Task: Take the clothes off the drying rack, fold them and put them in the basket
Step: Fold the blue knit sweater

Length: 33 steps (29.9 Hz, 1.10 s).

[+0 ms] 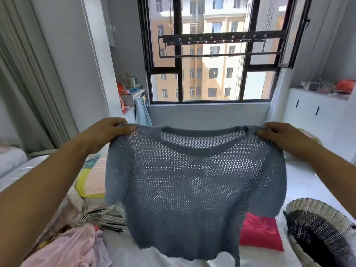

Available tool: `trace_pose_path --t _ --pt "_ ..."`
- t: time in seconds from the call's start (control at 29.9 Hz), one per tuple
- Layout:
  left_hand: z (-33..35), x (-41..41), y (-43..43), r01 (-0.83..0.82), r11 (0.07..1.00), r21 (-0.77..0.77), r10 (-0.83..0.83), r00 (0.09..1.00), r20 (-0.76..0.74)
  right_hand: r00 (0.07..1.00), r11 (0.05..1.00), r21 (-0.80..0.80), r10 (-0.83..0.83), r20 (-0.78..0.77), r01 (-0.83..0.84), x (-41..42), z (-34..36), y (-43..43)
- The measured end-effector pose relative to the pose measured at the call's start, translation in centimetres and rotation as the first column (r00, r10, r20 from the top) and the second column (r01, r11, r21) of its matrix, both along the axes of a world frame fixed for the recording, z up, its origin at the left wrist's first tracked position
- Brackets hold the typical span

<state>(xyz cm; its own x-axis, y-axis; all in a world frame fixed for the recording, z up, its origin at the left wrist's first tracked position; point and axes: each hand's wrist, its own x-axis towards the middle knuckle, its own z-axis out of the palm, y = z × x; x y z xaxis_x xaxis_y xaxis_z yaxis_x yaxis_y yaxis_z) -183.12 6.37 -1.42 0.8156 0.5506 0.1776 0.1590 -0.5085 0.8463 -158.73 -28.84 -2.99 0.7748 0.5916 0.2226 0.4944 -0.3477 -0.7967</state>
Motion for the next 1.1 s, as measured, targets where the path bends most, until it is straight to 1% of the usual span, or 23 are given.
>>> trace_pose_path --t 0.1,0.13,0.17,0.23,0.27,0.47,0.57,0.63,0.74,0.8,0.87,0.97,1.04,1.1 --pt "-0.5 0.4 -0.3 -0.064 0.996 -0.068 0.070 0.993 0.091 0.997 0.999 -0.046 -0.007 0.081 0.011 0.6 -0.2 0.2" --pt "-0.5 0.6 -0.6 -0.099 0.994 -0.037 0.102 0.990 0.095 0.995 0.998 -0.068 -0.008 0.102 0.015 0.8 -0.1 0.2" --pt "-0.6 0.8 -0.7 -0.141 0.989 0.034 0.137 0.987 0.086 0.994 0.996 -0.086 -0.002 0.111 0.011 1.0 -0.1 0.1" --pt "-0.7 1.0 -1.4 -0.201 0.964 0.175 0.193 0.979 0.063 0.996 0.992 -0.124 0.013 0.091 -0.002 1.2 -0.1 -0.1" --pt "-0.7 1.0 -1.7 -0.212 0.957 0.198 0.206 0.977 0.048 0.997 0.990 -0.139 0.025 0.069 -0.015 1.2 -0.1 -0.3" --pt "-2.4 0.8 -1.5 -0.176 0.967 0.184 0.201 0.972 -0.124 0.994 0.976 -0.187 0.107 -0.022 -0.109 2.5 -1.0 -0.8" --pt "-4.9 1.8 -0.6 -0.186 0.967 0.174 0.216 0.960 -0.179 0.990 0.976 -0.176 0.122 -0.066 -0.131 4.3 -3.0 0.6" --pt "-6.9 2.6 0.3 -0.204 0.969 0.137 0.227 0.956 -0.187 0.990 0.977 -0.177 0.099 -0.097 -0.115 5.7 -4.8 2.0" --pt "-9.8 4.4 1.8 -0.267 0.960 0.088 0.278 0.948 -0.152 0.989 0.980 -0.179 0.060 -0.138 -0.085 7.7 -7.2 4.0" --pt "-11.2 6.0 3.0 -0.294 0.950 0.104 0.305 0.946 -0.111 0.989 0.983 -0.171 0.036 -0.141 -0.060 8.9 -8.3 5.2" --pt "-11.6 7.6 4.3 -0.302 0.945 0.129 0.312 0.948 -0.062 0.990 0.991 -0.129 0.004 -0.141 -0.022 10.1 -8.5 6.2" --pt "-11.1 9.7 6.3 -0.283 0.949 0.138 0.279 0.959 0.046 0.997 0.998 -0.066 -0.027 -0.071 0.022 11.7 -7.8 6.7" --pt "-10.9 10.2 6.8 -0.267 0.953 0.146 0.250 0.960 0.124 1.000 0.998 -0.069 -0.009 -0.016 0.007 12.0 -7.1 6.6" --pt "-11.7 10.0 6.5 -0.245 0.948 0.202 0.219 0.965 0.143 1.000 0.996 -0.087 -0.006 -0.008 0.005 11.7 -7.1 6.3"
